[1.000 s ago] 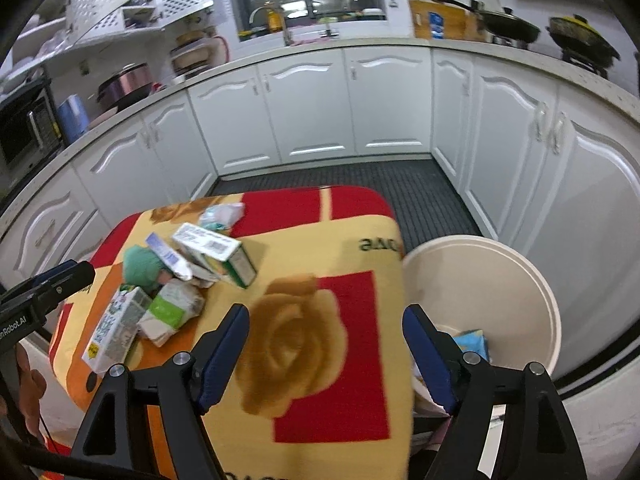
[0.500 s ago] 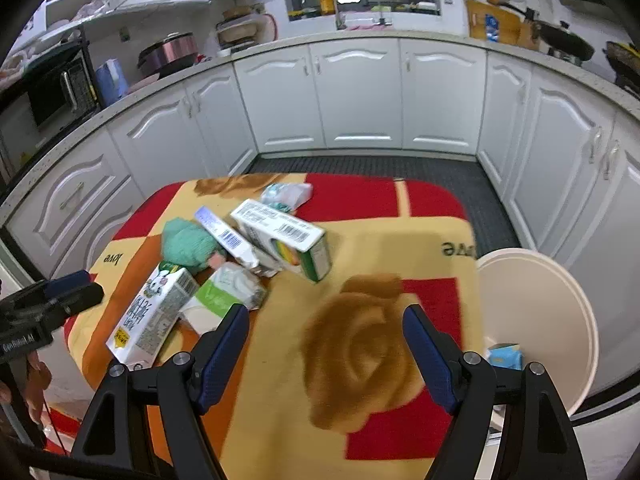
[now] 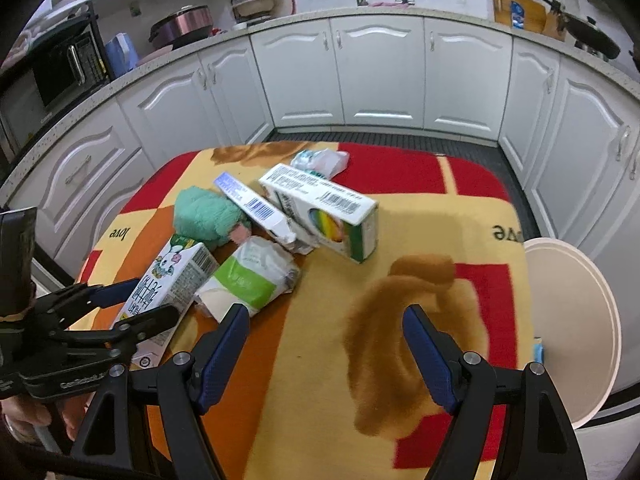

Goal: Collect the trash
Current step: 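Grasp the white milk carton with the left gripper while the right gripper grasps the white-green bag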

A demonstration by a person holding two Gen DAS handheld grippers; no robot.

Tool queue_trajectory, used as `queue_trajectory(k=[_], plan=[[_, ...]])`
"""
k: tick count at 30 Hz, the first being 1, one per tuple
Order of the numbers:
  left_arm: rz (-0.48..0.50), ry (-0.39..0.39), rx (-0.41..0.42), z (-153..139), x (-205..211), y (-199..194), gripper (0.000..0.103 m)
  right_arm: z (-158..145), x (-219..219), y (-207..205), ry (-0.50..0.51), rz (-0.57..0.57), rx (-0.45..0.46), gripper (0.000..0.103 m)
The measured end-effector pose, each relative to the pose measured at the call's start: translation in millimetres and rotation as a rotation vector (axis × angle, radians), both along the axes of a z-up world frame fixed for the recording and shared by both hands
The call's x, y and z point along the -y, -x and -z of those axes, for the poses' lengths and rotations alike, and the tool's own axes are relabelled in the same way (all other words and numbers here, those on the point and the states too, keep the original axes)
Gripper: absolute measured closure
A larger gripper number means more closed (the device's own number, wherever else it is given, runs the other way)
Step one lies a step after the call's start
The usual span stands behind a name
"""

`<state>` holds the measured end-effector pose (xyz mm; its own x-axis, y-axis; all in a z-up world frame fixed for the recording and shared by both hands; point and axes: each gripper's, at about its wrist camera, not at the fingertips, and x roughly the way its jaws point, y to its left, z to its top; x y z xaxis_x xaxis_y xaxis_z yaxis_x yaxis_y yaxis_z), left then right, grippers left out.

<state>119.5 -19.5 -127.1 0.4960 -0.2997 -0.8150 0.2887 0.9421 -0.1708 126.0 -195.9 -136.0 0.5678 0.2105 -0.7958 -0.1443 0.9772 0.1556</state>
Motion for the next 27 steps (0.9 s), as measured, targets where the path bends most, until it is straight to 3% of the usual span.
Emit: queue_trajectory(k=[11, 16, 17, 19, 21, 27], plan=[[-0.078, -0.064, 0.091, -17, -40, 18, 0.054, 41, -45, -47, -0.133, 0.024, -0.142, 0.026], [-0.096, -0.031, 0.085, -17, -44, 18, 0.053, 44, -67, -50, -0.069, 0.032, -0.093, 0.024], [-0.097, -0.028, 0.086, -17, -43, 18, 0.054, 45, -68, -48, -0.053, 0.021, -0.079, 0.026], [-0.094, -0.015, 0.086, -18, -42, 19, 0.054, 44, -64, -43, -0.031, 0.001, -0.056, 0.046], [-0.089, -0.006, 0.086, -18, -39, 20, 0.054, 38, -52, -35, -0.070, -0.003, -0.046, 0.060], [-0.070, 0.019, 0.082, -20, -25, 24, 0.054, 16, -34, -10, -0.071, -0.055, -0.011, 0.066]])
